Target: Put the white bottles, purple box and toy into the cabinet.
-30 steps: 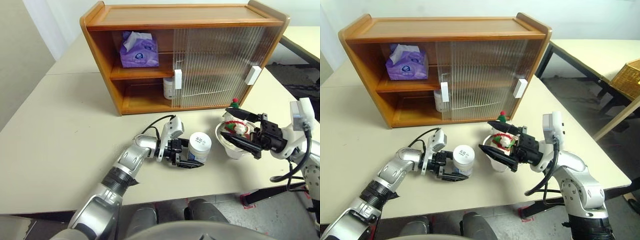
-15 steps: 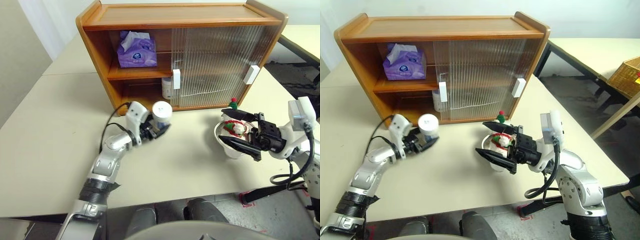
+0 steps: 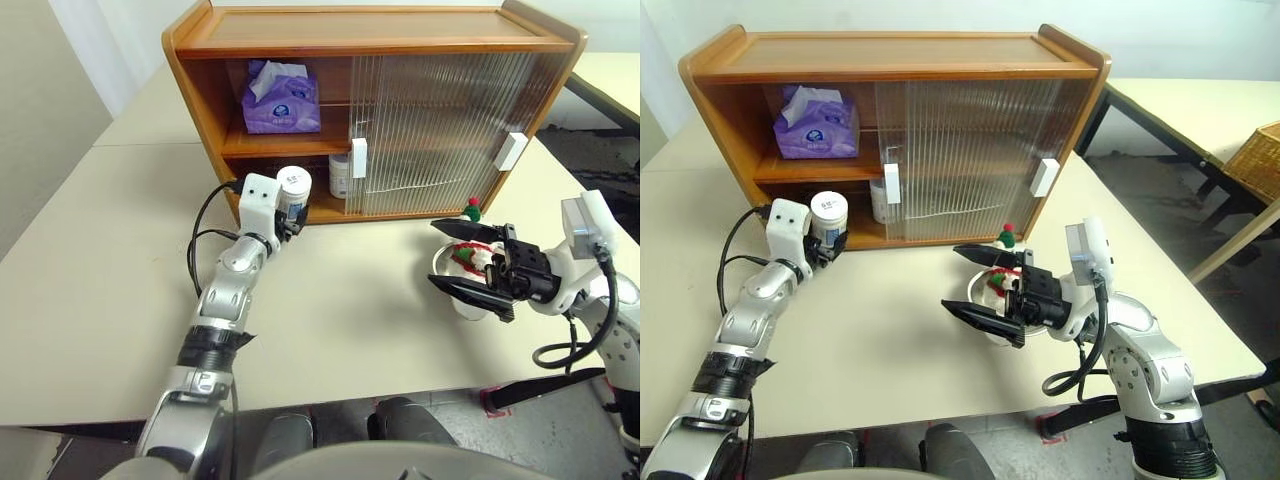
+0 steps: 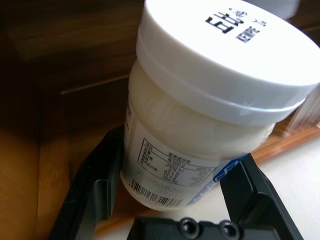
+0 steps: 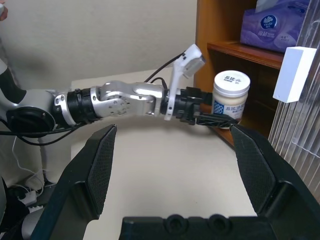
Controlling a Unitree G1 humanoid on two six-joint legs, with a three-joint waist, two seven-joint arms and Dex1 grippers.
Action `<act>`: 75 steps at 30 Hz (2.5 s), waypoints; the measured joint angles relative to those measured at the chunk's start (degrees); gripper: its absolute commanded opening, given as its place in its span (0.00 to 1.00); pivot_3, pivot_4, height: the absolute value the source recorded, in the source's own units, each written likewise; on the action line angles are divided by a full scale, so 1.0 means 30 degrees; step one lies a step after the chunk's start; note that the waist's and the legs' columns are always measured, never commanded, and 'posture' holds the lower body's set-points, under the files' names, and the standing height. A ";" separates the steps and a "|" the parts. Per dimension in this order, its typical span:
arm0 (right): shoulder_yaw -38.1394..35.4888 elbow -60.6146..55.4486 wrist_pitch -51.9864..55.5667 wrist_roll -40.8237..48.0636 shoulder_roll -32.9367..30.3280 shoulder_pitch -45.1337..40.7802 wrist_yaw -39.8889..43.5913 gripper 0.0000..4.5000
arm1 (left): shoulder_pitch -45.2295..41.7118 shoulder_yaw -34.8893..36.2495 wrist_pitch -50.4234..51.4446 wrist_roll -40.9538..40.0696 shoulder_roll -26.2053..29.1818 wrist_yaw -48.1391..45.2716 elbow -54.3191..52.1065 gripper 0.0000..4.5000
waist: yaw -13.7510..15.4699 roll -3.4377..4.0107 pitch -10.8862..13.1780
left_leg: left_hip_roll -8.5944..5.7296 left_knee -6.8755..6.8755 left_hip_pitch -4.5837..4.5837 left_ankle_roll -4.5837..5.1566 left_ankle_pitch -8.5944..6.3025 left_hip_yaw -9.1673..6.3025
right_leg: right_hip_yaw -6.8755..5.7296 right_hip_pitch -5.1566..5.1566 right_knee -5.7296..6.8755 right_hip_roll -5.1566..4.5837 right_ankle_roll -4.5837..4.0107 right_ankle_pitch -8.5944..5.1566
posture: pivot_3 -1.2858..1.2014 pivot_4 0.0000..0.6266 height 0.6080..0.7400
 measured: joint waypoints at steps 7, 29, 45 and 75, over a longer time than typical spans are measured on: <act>0.0018 -0.0096 0.0008 0.0005 -0.0081 0.0078 -0.0244 1.00 | -0.2534 0.0184 -0.0743 -0.0040 -0.1031 0.1389 0.3901 0.71 | -0.0009 -0.0088 0.0059 | 0.0000 0.0003 0.0034 -0.0004 0.0004 0.0015 | 0.0016 0.0026 -0.0001 -0.0001 0.0048 -0.0015 | 0.45 0.02 1.00; 0.0016 -0.0168 0.0010 0.0010 -0.0233 0.0102 -0.0554 1.00 | -0.7218 0.2392 -0.4956 -0.0947 -0.2435 0.4459 1.3474 0.71 | -0.0080 -0.0202 0.0153 | -0.0022 0.0004 0.0231 -0.0013 0.0040 0.0078 | 0.0007 0.0241 0.0000 0.0011 0.0239 -0.0095 | 0.45 0.02 1.00; 0.0014 -0.0201 -0.0004 0.0008 -0.0239 0.0181 -0.0654 1.00 | -0.8276 0.3109 -0.5488 -0.1717 -0.2541 0.4324 1.5453 0.99 | -0.0139 -0.0317 0.0279 | -0.0108 0.0015 0.0230 0.0017 0.0096 0.0068 | 0.0021 0.0271 -0.0001 0.0001 0.0130 -0.0097 | 0.45 0.02 1.00; 0.0012 0.0496 -0.0672 -0.0005 -0.0176 0.0450 -0.0043 1.00 | 0.3994 -0.0924 0.2621 -0.1699 -0.0788 -0.0649 -0.4639 0.39 | -0.0113 -0.0287 0.0256 | -0.0133 -0.0006 0.0238 -0.0043 -0.0017 0.0054 | 0.0038 0.0266 -0.0004 -0.0015 -0.0012 -0.0327 | 0.46 0.01 1.00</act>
